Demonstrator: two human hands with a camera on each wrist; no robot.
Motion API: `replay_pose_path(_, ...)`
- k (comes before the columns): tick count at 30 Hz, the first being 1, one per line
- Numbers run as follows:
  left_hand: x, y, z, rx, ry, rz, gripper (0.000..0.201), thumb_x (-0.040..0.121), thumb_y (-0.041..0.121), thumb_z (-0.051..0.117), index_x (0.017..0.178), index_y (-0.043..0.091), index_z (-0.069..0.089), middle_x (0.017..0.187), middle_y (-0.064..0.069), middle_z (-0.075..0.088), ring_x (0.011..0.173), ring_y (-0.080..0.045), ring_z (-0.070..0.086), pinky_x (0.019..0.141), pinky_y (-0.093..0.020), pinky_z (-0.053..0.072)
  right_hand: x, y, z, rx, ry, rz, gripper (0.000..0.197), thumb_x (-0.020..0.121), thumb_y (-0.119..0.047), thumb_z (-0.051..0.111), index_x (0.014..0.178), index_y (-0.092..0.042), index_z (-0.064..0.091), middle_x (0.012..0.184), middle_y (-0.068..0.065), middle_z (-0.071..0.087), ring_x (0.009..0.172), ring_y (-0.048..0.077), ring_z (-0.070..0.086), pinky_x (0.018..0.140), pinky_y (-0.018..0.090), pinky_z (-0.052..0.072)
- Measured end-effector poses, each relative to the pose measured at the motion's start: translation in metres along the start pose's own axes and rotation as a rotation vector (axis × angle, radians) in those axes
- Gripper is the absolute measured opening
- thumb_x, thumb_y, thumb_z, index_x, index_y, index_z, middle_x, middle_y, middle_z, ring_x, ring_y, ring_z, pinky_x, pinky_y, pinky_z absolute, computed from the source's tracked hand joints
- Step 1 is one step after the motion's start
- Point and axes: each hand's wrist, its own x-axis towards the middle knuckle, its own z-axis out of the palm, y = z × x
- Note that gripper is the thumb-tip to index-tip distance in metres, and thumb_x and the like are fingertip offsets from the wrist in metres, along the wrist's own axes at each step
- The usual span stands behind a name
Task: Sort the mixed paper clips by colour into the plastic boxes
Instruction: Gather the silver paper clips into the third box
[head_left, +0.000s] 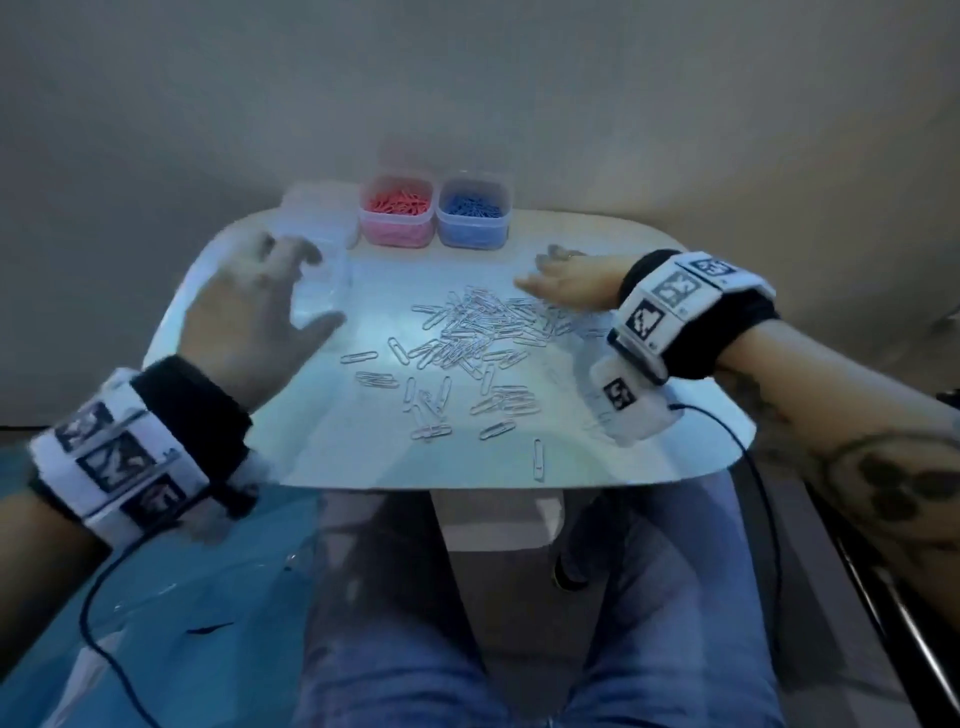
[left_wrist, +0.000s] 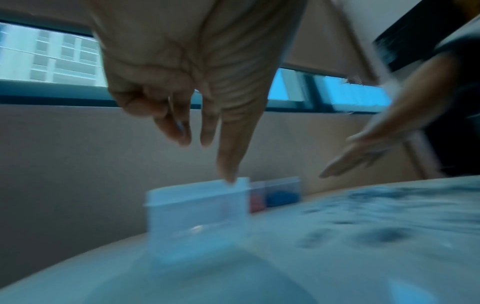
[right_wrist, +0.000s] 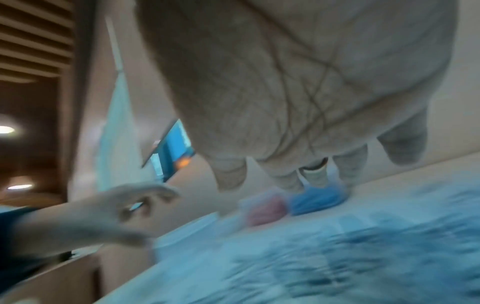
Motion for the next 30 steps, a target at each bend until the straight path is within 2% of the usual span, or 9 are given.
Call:
replay_pose_path(3, -0.016, 0.013, 0.014, -0.081, -0.418, -0.184, 0.047, 0.082, 0.046, 0.062, 0.112, 0.013, 0.046, 0.088, -0.006, 0.057, 0.077, -0.022, 0.050, 0.066, -0.030, 0.034, 0.021, 0.023, 0.002, -0.025, -0.024, 0.126, 0.075, 0.092, -0.062, 0.015, 0.148, -0.014, 0.007, 0.157, 0.013, 0.001, 0.144, 0.030, 0.007, 0.117, 0.047, 0.007)
replay_pose_path(5, -0.016, 0.009, 0.022, -0.087, -0.527, -0.264, 0.056, 0.085, 0.050, 0.055, 0.119, 0.008, 0.043, 0.089, -0.006, 0.056, 0.080, -0.023, 0.050, 0.066, -0.030, 0.034, 0.025, 0.019, 0.005, 0.013, -0.014, 0.139, 0.076, 0.093, -0.060, 0.018, 0.149, -0.013, -0.001, 0.156, 0.015, -0.007, 0.144, 0.035, -0.002, 0.116, 0.047, 0.002)
replay_pose_path(10, 0.001, 0.021, 0.036, -0.164, -0.504, -0.257, 0.054, 0.087, 0.041, 0.059, 0.124, 0.005, 0.044, 0.105, -0.014, 0.058, 0.080, -0.021, 0.046, 0.068, -0.028, 0.033, 0.010, -0.009, 0.016, 0.025, -0.045, 0.043, 0.079, 0.090, -0.065, 0.014, 0.149, -0.015, -0.005, 0.156, 0.010, -0.015, 0.143, 0.035, -0.010, 0.115, 0.049, -0.004)
replay_pose_path(15, 0.018, 0.055, 0.058, -0.313, -0.512, -0.176, 0.051, 0.083, 0.043, 0.063, 0.119, 0.009, 0.050, 0.095, -0.007, 0.059, 0.082, -0.019, 0.051, 0.073, -0.029, 0.041, -0.017, -0.033, 0.027, 0.148, -0.113, -0.160, 0.066, 0.097, -0.051, 0.015, 0.149, -0.015, -0.004, 0.156, 0.009, -0.015, 0.143, 0.031, -0.013, 0.115, 0.048, -0.005)
replay_pose_path(19, 0.022, 0.059, 0.060, -0.539, -0.436, -0.208, 0.050, 0.080, 0.037, 0.069, 0.117, 0.009, 0.051, 0.080, 0.002, 0.055, 0.069, -0.012, 0.053, 0.069, -0.027, 0.046, -0.025, -0.008, 0.008, 0.377, 0.096, -0.069, 0.065, 0.098, -0.048, 0.022, 0.149, -0.013, 0.002, 0.157, 0.012, -0.001, 0.145, 0.026, 0.003, 0.117, 0.043, 0.007)
replay_pose_path(21, 0.022, 0.052, 0.056, -0.406, -0.421, -0.176, 0.066, 0.072, 0.036, 0.076, 0.125, 0.010, 0.046, 0.092, -0.003, 0.056, 0.081, -0.015, 0.053, 0.071, -0.026, 0.043, -0.019, 0.009, 0.005, 0.306, 0.149, 0.082, 0.068, 0.096, -0.053, 0.025, 0.148, -0.013, 0.011, 0.155, 0.018, 0.008, 0.143, 0.032, 0.016, 0.115, 0.044, 0.017)
replay_pose_path(24, 0.028, 0.049, 0.053, -0.162, -0.522, -0.160, 0.098, 0.060, 0.038, 0.084, 0.138, 0.007, 0.033, 0.122, -0.015, 0.052, 0.112, -0.027, 0.049, 0.090, -0.031, 0.039, -0.009, 0.006, 0.010, 0.246, 0.099, 0.210, 0.069, 0.095, -0.056, 0.025, 0.147, -0.011, 0.017, 0.153, 0.019, 0.008, 0.137, 0.038, 0.027, 0.111, 0.048, 0.026)
replay_pose_path(28, 0.043, 0.059, 0.058, -0.076, -0.577, -0.138, 0.078, 0.055, 0.039, 0.087, 0.115, 0.008, 0.048, 0.108, -0.010, 0.058, 0.099, -0.025, 0.054, 0.083, -0.035, 0.044, 0.003, -0.027, 0.017, 0.307, 0.117, 0.094, 0.064, 0.095, -0.052, 0.030, 0.141, -0.007, 0.030, 0.148, 0.019, 0.026, 0.128, 0.034, 0.041, 0.103, 0.041, 0.035)
replay_pose_path(30, 0.045, 0.063, 0.061, -0.155, -0.559, -0.131, 0.079, 0.059, 0.035, 0.086, 0.123, 0.010, 0.048, 0.102, -0.007, 0.058, 0.096, -0.021, 0.053, 0.083, -0.031, 0.043, 0.005, -0.027, 0.014, 0.371, 0.180, 0.047, 0.056, 0.096, -0.048, 0.033, 0.133, -0.007, 0.041, 0.138, 0.018, 0.042, 0.121, 0.030, 0.047, 0.097, 0.035, 0.039)
